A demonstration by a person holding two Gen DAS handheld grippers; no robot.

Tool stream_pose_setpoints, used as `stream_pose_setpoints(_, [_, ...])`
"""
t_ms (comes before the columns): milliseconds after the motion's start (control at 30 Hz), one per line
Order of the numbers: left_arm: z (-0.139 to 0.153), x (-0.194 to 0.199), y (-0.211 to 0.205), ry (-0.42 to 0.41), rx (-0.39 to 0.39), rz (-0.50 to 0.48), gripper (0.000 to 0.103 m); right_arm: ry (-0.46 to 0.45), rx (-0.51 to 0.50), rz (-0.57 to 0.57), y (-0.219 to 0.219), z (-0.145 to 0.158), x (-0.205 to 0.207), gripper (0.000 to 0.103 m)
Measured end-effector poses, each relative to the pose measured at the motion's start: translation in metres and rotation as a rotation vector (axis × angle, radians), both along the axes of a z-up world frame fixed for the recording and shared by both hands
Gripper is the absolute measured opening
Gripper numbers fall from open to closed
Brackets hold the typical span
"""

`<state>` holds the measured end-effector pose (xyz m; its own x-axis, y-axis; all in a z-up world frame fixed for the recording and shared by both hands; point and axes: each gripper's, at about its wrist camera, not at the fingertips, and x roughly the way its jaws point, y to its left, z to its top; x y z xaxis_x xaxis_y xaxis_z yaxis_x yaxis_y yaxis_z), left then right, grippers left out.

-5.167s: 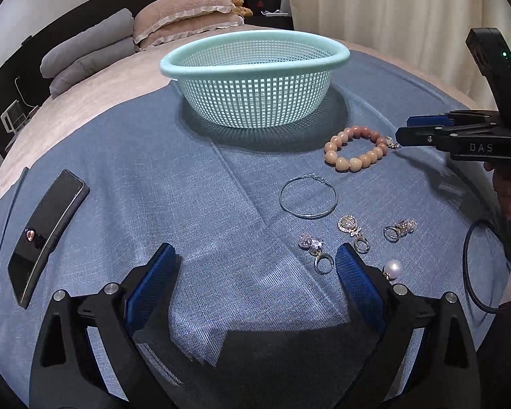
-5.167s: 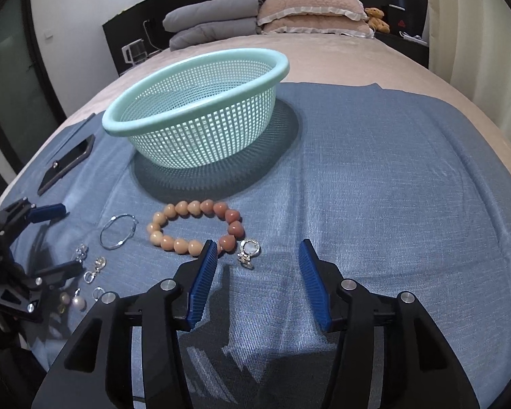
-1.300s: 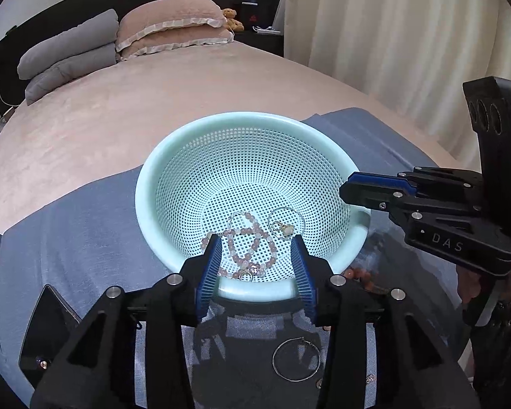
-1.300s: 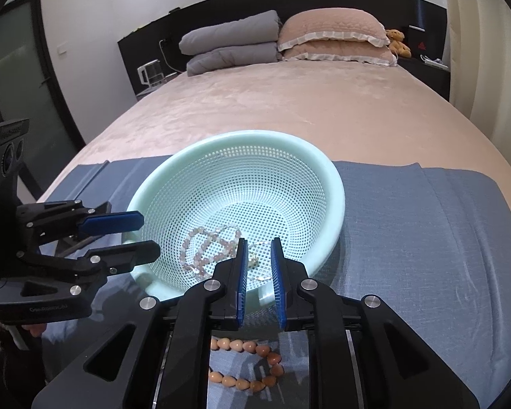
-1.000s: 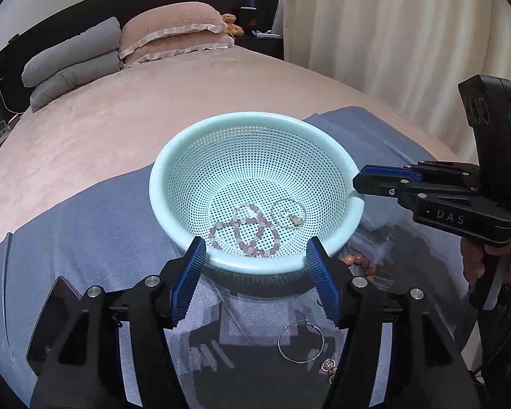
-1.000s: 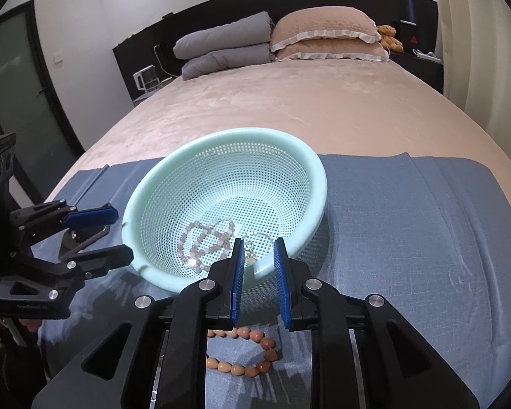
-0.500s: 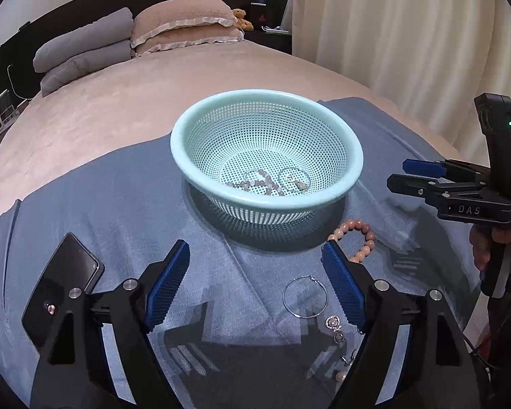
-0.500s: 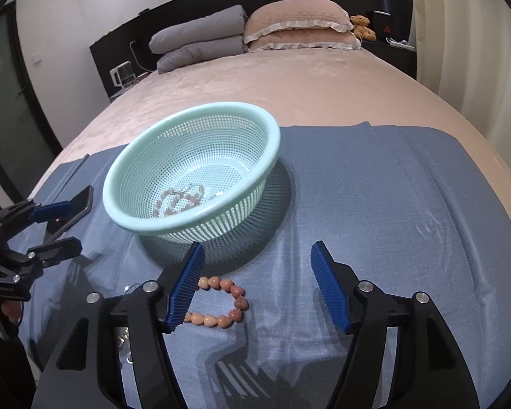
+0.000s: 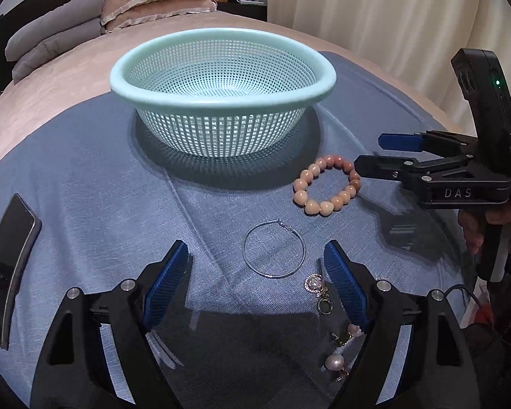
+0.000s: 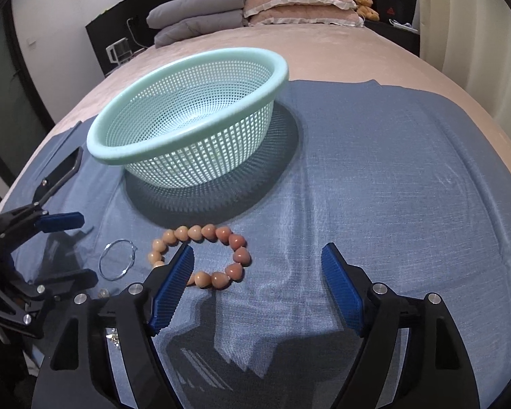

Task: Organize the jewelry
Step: 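Grasp the large silver hoop earring with the left gripper while the right grasps the wooden bead bracelet, then carry both over the green basket and open both grippers to drop them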

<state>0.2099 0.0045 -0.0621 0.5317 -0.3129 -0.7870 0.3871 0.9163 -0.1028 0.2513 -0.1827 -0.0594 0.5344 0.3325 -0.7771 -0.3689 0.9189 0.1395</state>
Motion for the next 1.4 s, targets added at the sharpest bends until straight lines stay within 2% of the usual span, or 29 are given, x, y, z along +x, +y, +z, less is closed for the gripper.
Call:
stream_pose_setpoints(167, [-0.008,0.001,-0.013,-0.002,0.016,-0.034,0.081,0.010,0.008,0.036,0.010,-0.009,-0.003,0.073])
stream_pose_setpoints(300, [-0.016,0.001,-0.021,-0.008,0.045,-0.047,0.081,-0.005,-0.035,0.046,0.020,-0.013,-0.003,0.073])
stream_pose_setpoints(400, [-0.015,0.000,-0.021,-0.010,0.042,-0.039,0.072,0.009,-0.044,0.026,0.024,-0.016,0.002,0.071])
stream_pose_setpoints(500, [-0.014,0.003,-0.021,-0.006,0.041,-0.044,0.056,0.011,-0.064,0.046,0.031,-0.019,0.002,0.055])
stream_pose_setpoints(533, [-0.014,0.002,-0.021,-0.002,0.036,-0.049,0.048,0.012,-0.073,0.052,0.033,-0.019,0.001,0.039])
stream_pose_setpoints(567, [-0.014,0.003,-0.020,0.002,0.033,-0.050,0.045,0.012,-0.091,0.047,0.034,-0.019,0.001,0.025])
stream_pose_setpoints(600, [-0.013,0.003,-0.018,0.003,0.034,-0.047,0.045,0.010,-0.110,0.044,0.035,-0.019,0.001,0.016])
stream_pose_setpoints(633, [-0.013,0.003,-0.018,0.005,0.034,-0.045,0.045,0.015,-0.113,0.050,0.035,-0.019,0.001,0.011])
stream_pose_setpoints(1000, [-0.007,-0.012,-0.005,0.021,0.005,0.003,0.045,0.010,-0.034,0.033,0.003,-0.001,-0.021,0.011])
stream_pose_setpoints(1167, [0.002,-0.023,0.003,0.017,-0.008,0.030,0.045,-0.030,-0.006,0.028,-0.008,0.024,-0.031,0.011])
stream_pose_setpoints(1400, [0.032,-0.029,0.010,-0.024,0.009,0.045,0.045,-0.118,-0.010,0.041,-0.014,0.065,-0.043,0.011])
